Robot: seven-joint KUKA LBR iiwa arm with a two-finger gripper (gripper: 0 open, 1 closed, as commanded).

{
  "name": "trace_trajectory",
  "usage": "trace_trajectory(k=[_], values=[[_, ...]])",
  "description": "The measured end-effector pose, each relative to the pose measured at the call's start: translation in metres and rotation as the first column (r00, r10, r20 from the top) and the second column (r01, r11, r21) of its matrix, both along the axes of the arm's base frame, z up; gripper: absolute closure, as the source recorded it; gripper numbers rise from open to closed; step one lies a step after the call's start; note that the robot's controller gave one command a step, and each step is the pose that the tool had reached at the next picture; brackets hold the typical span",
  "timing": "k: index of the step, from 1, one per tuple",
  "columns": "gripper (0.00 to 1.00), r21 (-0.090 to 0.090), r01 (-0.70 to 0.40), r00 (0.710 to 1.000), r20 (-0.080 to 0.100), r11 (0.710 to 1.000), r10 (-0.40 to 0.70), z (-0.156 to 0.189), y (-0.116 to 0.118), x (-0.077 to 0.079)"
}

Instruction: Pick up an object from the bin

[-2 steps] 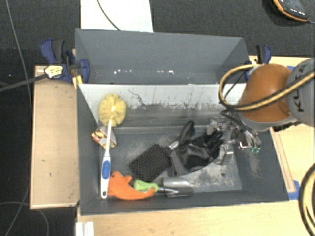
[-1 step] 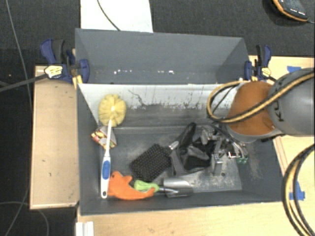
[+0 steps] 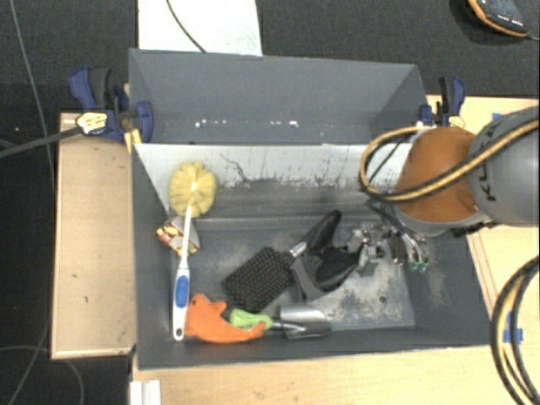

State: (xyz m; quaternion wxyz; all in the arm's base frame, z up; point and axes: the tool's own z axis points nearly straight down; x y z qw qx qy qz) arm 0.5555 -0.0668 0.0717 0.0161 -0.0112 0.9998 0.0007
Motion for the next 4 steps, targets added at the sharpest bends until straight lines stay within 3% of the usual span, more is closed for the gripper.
trace_trajectory(k=[1, 2, 3, 4], values=[[1.0, 0.0, -0.001, 1.0, 0.0, 1.0, 0.001, 0.0, 0.0, 0.0], [1.0, 0.0, 0.003, 1.0, 0.007, 1.0, -0.003, 0.053, 0.0, -0.005], [1.0, 0.001, 0.017, 1.0, 0.005, 1.0, -0.017, 0.066, -0.004, 0.0], [1.0, 0.001, 0.022, 1.0, 0.004, 1.0, -0.022, 0.127, -0.01, 0.006]])
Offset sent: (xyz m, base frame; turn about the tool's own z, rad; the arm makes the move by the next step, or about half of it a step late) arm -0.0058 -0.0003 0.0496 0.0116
